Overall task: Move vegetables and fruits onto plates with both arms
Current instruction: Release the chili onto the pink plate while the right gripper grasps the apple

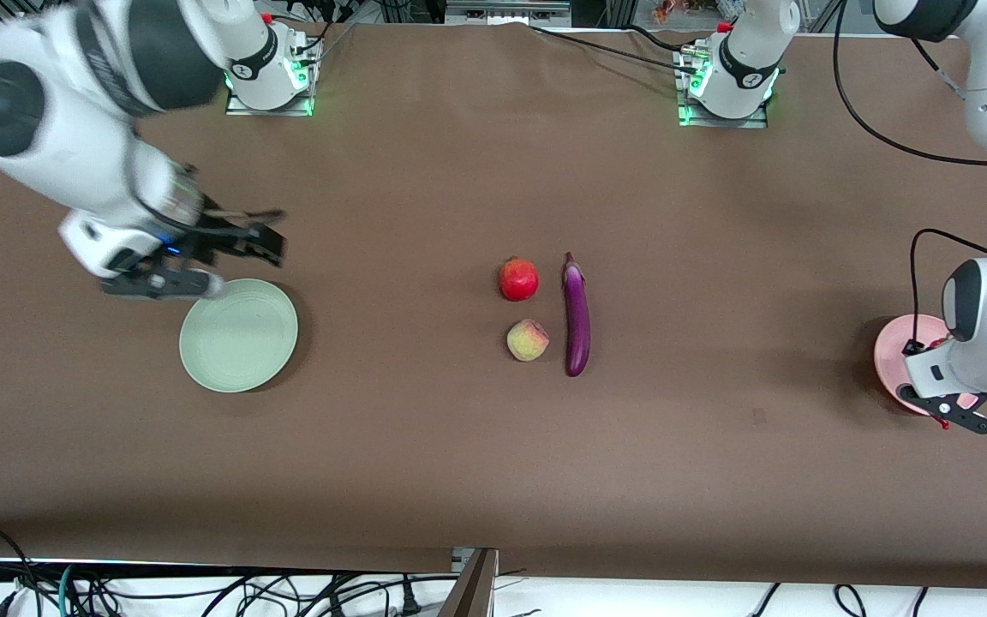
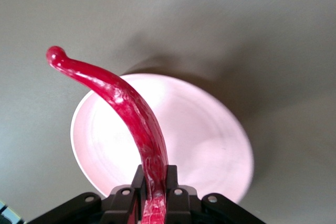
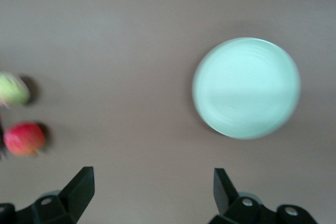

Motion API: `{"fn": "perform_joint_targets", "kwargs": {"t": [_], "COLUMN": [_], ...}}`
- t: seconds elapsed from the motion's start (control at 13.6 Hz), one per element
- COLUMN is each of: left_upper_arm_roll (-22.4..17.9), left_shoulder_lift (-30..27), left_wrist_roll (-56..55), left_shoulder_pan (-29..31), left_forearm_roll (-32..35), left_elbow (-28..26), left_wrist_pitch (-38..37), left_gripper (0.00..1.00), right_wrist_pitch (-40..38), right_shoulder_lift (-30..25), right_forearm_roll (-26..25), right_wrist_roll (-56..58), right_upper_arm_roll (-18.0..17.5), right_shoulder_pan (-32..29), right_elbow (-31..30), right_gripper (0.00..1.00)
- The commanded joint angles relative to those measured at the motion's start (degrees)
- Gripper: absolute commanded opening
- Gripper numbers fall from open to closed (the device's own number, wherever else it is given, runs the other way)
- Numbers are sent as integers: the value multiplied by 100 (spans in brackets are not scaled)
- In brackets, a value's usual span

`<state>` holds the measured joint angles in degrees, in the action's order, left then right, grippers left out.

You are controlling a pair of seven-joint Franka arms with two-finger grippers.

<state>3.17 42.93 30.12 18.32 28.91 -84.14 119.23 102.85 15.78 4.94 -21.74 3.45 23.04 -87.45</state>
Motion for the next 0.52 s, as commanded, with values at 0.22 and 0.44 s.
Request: {"fn": "perform_joint_targets", "kwargs": {"t": [0.22, 0.44], "left_upper_arm_roll": [105, 113], "left_shoulder_lift": [136, 162], "left_wrist_roll": [749, 776], "left_shoulder_pan": [146, 137], "left_forearm_roll": [-96, -96], "left_elbow": [38, -76], "left_wrist_pitch": [-23, -58], "left_gripper": [0, 2], "right_wrist_pitch": [1499, 2325], "right_shoulder_lift": [1663, 2191], "right_forearm_roll": [86, 86], "right_wrist_roll": [-2041, -2947], "right_upper_arm_roll": [50, 50], "right_shoulder_pan": [1149, 1685], "right_elbow": [764, 782], "right_gripper": [100, 100]}}
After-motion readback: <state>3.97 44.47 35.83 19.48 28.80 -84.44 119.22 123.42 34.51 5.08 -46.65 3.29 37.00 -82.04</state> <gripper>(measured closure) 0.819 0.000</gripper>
